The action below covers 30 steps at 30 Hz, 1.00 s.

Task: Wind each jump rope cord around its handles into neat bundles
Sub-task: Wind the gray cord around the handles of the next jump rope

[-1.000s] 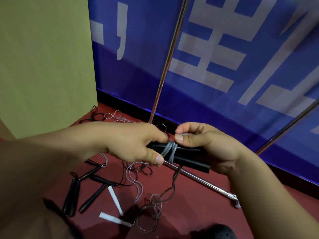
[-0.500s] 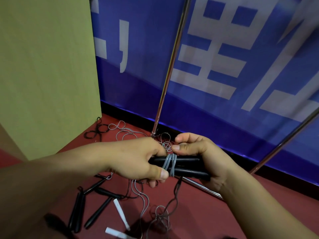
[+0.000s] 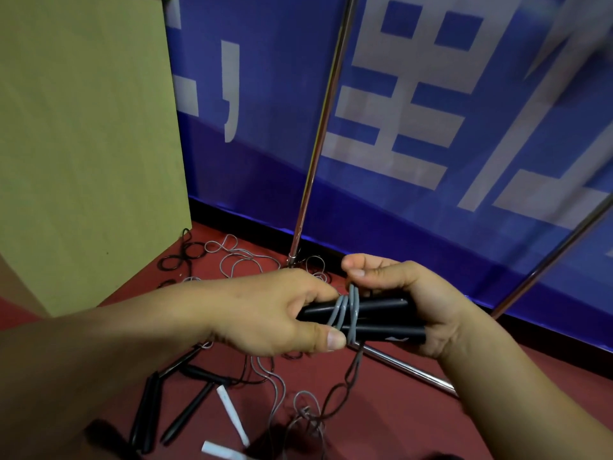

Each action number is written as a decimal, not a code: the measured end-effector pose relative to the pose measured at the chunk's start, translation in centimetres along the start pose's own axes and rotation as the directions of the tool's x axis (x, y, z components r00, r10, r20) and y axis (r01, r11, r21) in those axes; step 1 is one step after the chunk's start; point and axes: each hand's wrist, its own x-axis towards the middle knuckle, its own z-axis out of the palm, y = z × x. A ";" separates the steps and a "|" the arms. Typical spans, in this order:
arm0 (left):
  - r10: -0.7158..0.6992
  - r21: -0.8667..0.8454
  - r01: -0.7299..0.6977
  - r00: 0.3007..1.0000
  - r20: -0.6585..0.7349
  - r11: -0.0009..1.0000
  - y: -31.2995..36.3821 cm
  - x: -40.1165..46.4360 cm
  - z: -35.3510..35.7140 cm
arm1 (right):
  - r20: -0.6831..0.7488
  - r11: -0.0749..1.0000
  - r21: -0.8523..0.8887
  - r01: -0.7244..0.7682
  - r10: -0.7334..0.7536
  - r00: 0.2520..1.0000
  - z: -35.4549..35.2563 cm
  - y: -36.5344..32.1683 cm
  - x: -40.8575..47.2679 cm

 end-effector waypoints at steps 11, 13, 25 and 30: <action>0.159 -0.212 -0.196 0.971 -0.180 0.957 0.6 0.2 0.0 | -0.136 0.879 -0.453 0.151 -0.235 0.962 -0.4 1.6 1.0; 0.116 -0.254 -0.200 0.944 -0.310 0.946 0.4 0.7 -0.2 | -0.270 0.866 -0.489 0.104 -0.264 0.926 -0.2 2.2 1.7; -0.119 -0.295 -0.080 0.792 -0.599 0.952 -1.8 1.5 -1.9 | -0.344 0.846 -0.520 0.115 -0.331 0.879 0.6 2.8 2.1; -0.176 -0.281 -0.018 0.741 -0.648 0.959 -2.9 1.5 -2.4 | -0.255 0.771 -0.620 0.149 -0.377 0.891 0.9 2.5 1.4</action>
